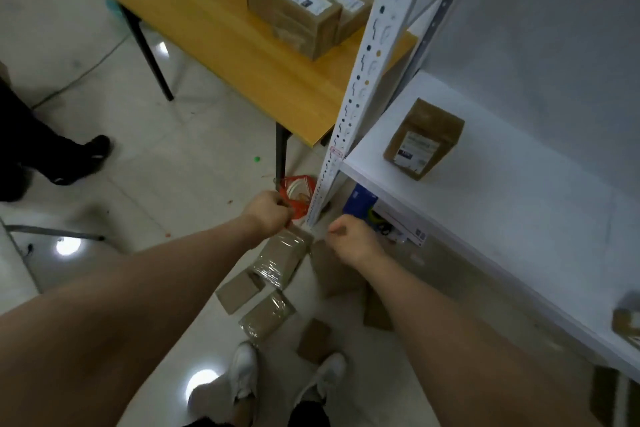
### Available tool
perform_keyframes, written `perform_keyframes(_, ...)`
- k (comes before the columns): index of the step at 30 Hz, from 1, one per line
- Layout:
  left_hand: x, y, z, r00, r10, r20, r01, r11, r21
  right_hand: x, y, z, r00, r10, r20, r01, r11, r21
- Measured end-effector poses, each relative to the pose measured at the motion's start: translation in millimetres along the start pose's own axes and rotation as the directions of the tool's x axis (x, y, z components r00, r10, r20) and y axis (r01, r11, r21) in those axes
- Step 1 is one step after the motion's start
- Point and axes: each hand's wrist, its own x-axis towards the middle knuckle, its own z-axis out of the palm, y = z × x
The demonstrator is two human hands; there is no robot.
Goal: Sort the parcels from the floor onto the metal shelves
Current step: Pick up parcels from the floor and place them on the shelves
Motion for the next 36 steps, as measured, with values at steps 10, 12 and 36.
perform_keyframes(10, 55.6, -139.8, 26.5, 0.948, -0.312, 0.054, 0.317, 0.941, -0.119, 100.6, 51.5, 117.9, 0.957, 0.048, 0.286, -0.003, 0.988, -0.157)
perform_keyframes(12, 71.2, -171.5, 33.0, 0.934, -0.351, 0.068, 0.357, 0.924, -0.138, 123.6, 61.8, 148.9, 0.935, 0.012, 0.353, 0.087, 0.961, -0.264)
perform_keyframes(36, 277.7, -537.9, 132.4, 0.813, -0.581, -0.049, 0.519, 0.76, -0.391, 394.3, 238.6, 537.8, 0.615, -0.18, 0.768, 0.786, 0.063, -0.614)
